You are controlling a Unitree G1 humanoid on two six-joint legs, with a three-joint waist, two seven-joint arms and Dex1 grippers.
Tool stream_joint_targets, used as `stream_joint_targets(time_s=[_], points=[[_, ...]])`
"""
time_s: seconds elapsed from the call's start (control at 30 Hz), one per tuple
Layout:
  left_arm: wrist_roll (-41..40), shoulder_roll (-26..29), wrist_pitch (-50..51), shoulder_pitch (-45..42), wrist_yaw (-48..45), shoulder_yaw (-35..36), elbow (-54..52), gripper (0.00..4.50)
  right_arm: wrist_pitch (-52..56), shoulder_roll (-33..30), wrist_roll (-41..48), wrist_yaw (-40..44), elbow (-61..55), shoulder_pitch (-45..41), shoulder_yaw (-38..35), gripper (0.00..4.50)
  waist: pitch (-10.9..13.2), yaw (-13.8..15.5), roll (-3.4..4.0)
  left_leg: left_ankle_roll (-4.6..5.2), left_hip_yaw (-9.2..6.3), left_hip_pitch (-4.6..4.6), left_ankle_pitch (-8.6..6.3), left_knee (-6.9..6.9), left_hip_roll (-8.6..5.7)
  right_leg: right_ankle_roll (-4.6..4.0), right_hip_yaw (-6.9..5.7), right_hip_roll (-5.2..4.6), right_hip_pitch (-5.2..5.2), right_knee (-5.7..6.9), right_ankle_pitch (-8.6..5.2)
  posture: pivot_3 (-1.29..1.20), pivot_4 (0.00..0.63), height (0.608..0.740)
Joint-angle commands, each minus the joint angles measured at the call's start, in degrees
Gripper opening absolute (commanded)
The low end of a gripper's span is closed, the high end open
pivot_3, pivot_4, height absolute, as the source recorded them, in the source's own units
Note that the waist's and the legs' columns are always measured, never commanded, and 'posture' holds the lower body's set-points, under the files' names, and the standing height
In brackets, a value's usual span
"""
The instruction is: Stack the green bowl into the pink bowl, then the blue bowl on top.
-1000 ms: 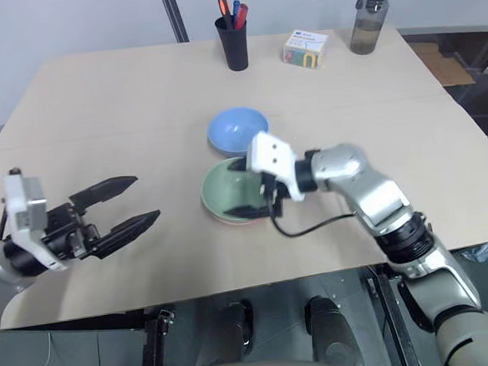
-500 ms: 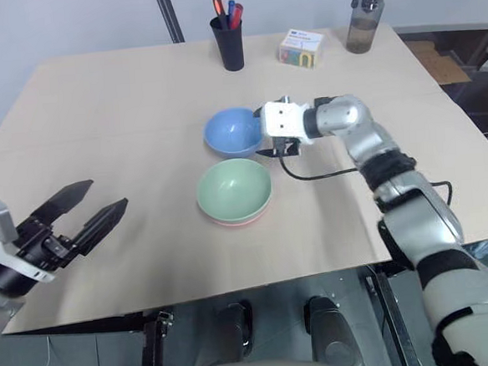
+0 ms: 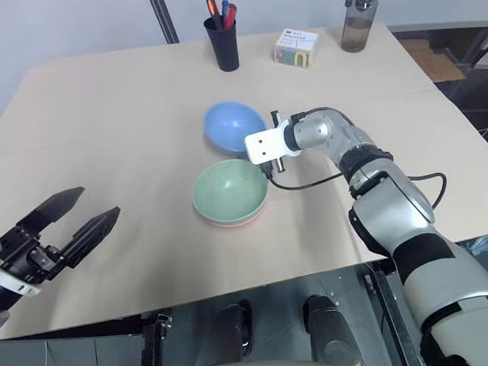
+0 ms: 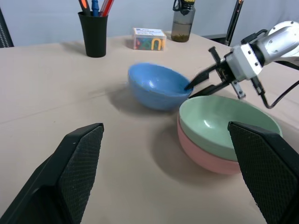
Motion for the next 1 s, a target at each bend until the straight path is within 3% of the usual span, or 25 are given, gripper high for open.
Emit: stream_joint_targets(time_s=[0.03, 0.13, 0.23, 0.33, 0.4, 0.5, 0.63, 0.73, 0.83, 0.93, 1.0], points=[[-0.71, 0.87, -0.93, -0.76, 0.17, 0.50, -1.53, 4.50, -1.54, -0.28, -1.46, -2.49, -0.18, -2.68, -0.24, 0.02, 0.00, -0.01, 0.01, 0.00, 0.00, 0.00, 0.00, 0.00, 0.00, 0.00, 0.00, 0.00, -0.01, 0.00, 0.00, 0.00, 0.150, 0.740], [-0.42, 1.04, -0.99, -1.27, -0.03, 0.15, -0.99, 4.50, -3.15, -1.35, -0.05, 0.51, -0.97, -3.49, -2.01, 0.02, 0.01, -0.02, 0.02, 0.00, 0.00, 0.00, 0.00, -0.01, 0.00, 0.00, 0.00, 0.00, -0.01, 0.00, 0.00, 0.00, 0.150, 0.740], [-0.17, 1.06, -0.93, -1.78, 0.07, -0.25, -0.83, 4.50, -3.25, -2.38, 8.61, 12.51, -3.68, -3.56, -7.78, 0.02, 0.02, 0.06, 0.04, 0.00, 0.00, -0.01, 0.00, -0.01, 0.00, 0.01, 0.00, 0.00, 0.00, 0.00, 0.00, 0.00, 0.150, 0.740], [0.43, 1.00, -1.07, -2.07, -0.27, -0.77, -0.24, 4.50, 9.82, -5.66, 25.15, 35.91, -22.30, 1.92, -12.11, 0.02, 0.04, 0.12, 0.06, 0.00, 0.00, -0.01, 0.00, -0.01, 0.00, 0.02, 0.00, 0.00, 0.02, -0.01, 0.01, 0.00, 0.150, 0.740], [0.82, 0.96, -1.22, -2.27, -0.58, -1.07, 0.23, 4.50, 21.58, -8.50, 32.36, 43.06, -37.06, 6.54, -12.63, 0.02, 0.03, 0.37, 0.05, 0.01, -0.04, 0.02, 0.00, -0.02, 0.00, 0.21, -0.02, 0.00, 0.08, -0.01, 0.11, 0.00, 0.150, 0.740], [1.69, 1.37, -1.57, -3.46, -1.34, -2.33, 1.69, 4.50, 39.47, -14.27, 37.63, 44.07, -61.19, 14.51, -11.75, 0.02, 0.04, 1.07, 0.07, 0.01, -0.10, 0.02, 0.00, -0.03, 0.00, 0.13, -0.08, 0.00, 0.11, -0.01, 0.06, 0.00, 0.150, 0.740], [2.75, 2.48, -1.52, -6.63, -2.00, -4.96, 3.32, 4.50, 50.64, -17.31, 37.42, 41.14, -75.06, 20.02, -10.30, 0.02, 0.07, 1.37, 0.12, 0.00, -0.05, 0.06, 0.00, 0.02, 0.01, 0.03, -0.09, 0.01, 0.02, 0.07, -0.02, 0.00, 0.150, 0.740], [3.42, 3.56, -1.49, -8.91, -2.91, -6.53, 4.58, 4.50, 52.59, -17.49, 34.41, 38.47, -77.04, 21.97, -8.52, 0.95, 0.03, 1.42, 0.09, -0.02, -0.04, 0.13, 0.01, 0.06, 0.03, 0.05, -0.07, 0.02, 0.03, 0.12, -0.03, 0.00, 0.150, 0.740], [3.34, 4.31, -1.14, -10.11, -4.01, -7.12, 5.35, 4.50, 53.13, -18.91, 32.83, 37.02, -77.90, 23.33, -8.42, 2.16, 0.02, 1.60, 0.08, -0.04, -0.01, 0.07, 0.03, 0.10, 0.03, 0.02, -0.07, 0.01, 0.02, 0.08, -0.01, 0.00, 0.150, 0.740], [4.29, 4.62, -1.67, -10.18, -5.11, -7.43, 5.33, 4.50, 57.24, -20.72, 35.37, 35.78, -81.04, 25.49, -11.28, 3.49, 0.02, 1.85, 0.08, -0.04, 0.01, -0.05, 0.02, 0.09, 0.01, 0.00, -0.06, -0.02, -0.01, 0.00, 0.00, 0.00, 0.150, 0.740], [4.19, 4.61, -1.23, -9.78, -5.41, -7.58, 4.81, 4.50, 60.57, -21.68, 37.69, 33.11, -83.56, 27.84, -14.81, 4.16, 0.02, 1.85, 0.08, -0.04, 0.01, -0.08, 0.01, 0.06, 0.01, 0.00, -0.06, -0.02, -0.01, -0.05, 0.00, 0.00, 0.150, 0.740]])
